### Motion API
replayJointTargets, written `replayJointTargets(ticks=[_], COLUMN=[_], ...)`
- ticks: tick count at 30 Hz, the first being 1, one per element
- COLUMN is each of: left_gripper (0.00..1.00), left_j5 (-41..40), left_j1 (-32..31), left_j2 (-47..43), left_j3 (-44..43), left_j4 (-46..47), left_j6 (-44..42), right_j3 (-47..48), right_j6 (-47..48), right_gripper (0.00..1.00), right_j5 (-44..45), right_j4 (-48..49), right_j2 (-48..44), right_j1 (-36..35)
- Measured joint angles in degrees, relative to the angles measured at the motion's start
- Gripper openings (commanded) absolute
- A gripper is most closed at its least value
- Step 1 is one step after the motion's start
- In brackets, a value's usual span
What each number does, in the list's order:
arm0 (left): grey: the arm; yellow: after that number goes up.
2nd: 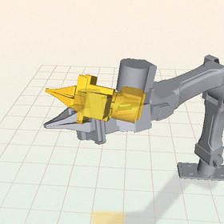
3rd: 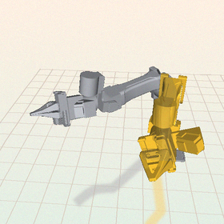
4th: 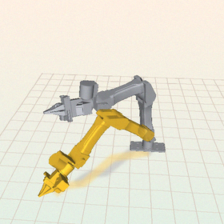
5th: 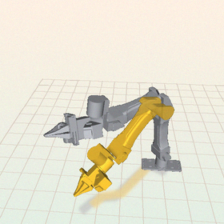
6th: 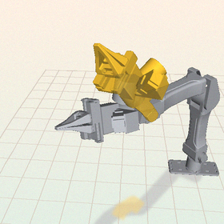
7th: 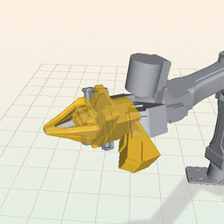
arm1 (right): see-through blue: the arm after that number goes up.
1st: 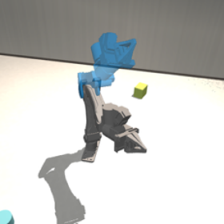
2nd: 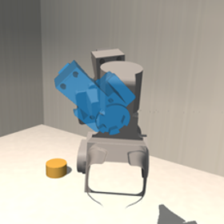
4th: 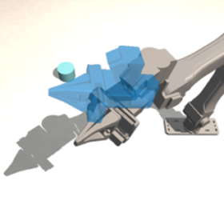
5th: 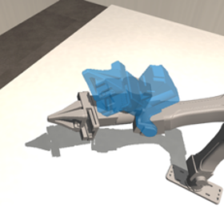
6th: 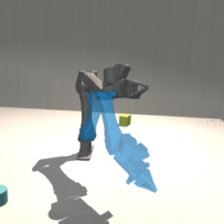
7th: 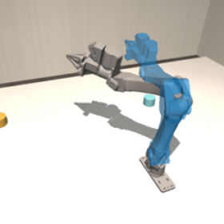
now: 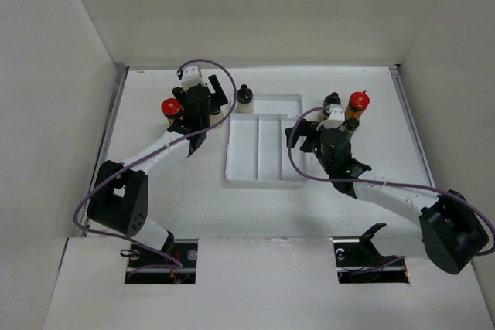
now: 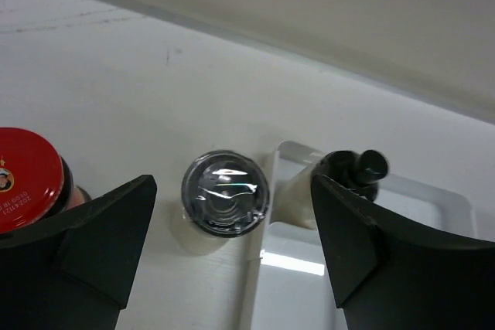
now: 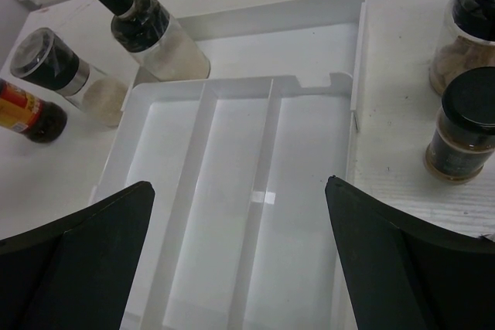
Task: Organize the condiment bottles
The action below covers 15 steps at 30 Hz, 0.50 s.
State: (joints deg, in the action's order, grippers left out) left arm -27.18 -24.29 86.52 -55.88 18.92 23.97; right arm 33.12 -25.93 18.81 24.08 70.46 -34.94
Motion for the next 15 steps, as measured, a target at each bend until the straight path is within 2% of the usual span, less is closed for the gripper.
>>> replayJointTargets(ticks=[11,15], left_gripper=[0.84,0.79], left_j5=[5.4,5.9], left_j1=[2.4,2.8], left_j2=[10.8,13.4], left_j3=[-1.7,-4.2], left_j4=[-2.9,-2.8], left_j6=[-0.2,-0.7], right_j3=[0.0,0.0], right_j6=[0.0,0.1], right_gripper=[1.00,1.00], right_j5=[-0.8,-0.9], right_j4=[0.0,0.0], right_j2=[1.6,2.6], right_j1=[0.0,0.0])
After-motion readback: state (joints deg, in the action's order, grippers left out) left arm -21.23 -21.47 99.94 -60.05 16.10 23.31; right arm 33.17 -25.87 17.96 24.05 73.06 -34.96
